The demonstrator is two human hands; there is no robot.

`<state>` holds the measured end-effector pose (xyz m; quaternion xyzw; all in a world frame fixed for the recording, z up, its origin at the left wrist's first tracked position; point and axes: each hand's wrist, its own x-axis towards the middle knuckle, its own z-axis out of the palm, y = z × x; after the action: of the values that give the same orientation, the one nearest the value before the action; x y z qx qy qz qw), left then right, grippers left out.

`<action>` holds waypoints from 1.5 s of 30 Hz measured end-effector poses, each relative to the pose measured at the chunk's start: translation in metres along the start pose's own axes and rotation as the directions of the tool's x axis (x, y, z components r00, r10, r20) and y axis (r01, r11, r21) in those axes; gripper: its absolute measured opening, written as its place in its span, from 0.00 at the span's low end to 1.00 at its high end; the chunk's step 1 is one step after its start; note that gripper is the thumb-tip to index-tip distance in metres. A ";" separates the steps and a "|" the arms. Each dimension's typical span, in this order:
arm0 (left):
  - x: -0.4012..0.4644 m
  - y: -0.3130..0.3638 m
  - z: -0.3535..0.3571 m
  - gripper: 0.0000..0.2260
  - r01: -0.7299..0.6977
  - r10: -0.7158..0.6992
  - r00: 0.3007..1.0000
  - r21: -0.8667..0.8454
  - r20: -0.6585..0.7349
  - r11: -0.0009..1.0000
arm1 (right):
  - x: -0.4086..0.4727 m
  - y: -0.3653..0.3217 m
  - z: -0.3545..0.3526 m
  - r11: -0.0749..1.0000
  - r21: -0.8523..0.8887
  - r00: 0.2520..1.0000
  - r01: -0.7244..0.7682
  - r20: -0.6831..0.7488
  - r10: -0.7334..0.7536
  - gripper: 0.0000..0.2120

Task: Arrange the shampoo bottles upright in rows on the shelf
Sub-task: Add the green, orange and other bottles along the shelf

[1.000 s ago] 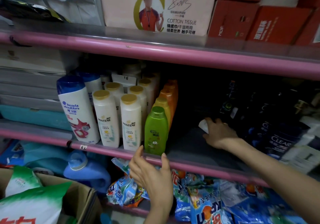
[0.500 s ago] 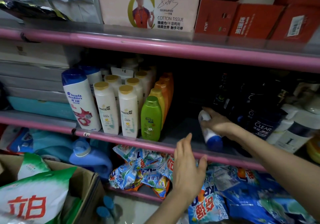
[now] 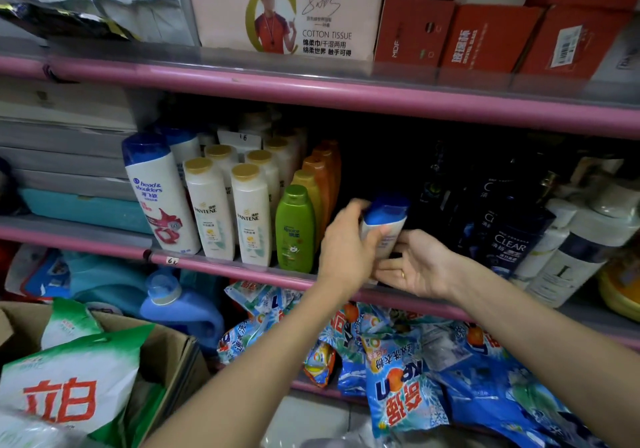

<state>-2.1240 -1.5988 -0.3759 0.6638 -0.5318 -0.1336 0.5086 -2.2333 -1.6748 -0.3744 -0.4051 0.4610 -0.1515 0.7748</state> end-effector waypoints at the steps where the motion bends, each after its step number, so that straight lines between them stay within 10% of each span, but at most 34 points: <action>1: 0.006 0.000 -0.008 0.20 -0.014 0.013 0.998 0.018 0.066 1.000 | -0.001 0.001 -0.003 0.999 -0.026 0.999 0.035 0.004 -0.035 0.16; 6: 0.035 0.012 -0.046 0.23 -0.257 0.154 0.917 0.252 0.368 0.933 | -0.006 0.009 -0.005 0.920 -0.314 0.972 0.236 0.074 -0.224 0.11; 12: 0.055 0.024 -0.059 0.22 -0.371 0.172 0.888 0.442 0.427 0.817 | 0.008 0.029 -0.004 0.409 -0.835 0.780 0.369 0.039 -0.625 0.15; 23: 0.057 0.015 -0.083 0.19 -0.484 0.206 0.869 0.688 0.449 0.540 | 0.032 0.048 0.013 0.406 -0.731 0.689 0.548 0.120 -0.714 0.16; 45: 0.044 0.013 -0.080 0.17 -0.352 0.162 0.930 0.671 0.330 0.653 | 0.034 0.043 0.009 0.388 -0.747 0.718 0.541 0.170 -0.675 0.18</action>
<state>-2.0566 -1.5923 -0.3140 0.7050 -0.6879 0.0800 0.1529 -2.2139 -1.6639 -0.4249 -0.8138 0.3593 -0.2513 0.3815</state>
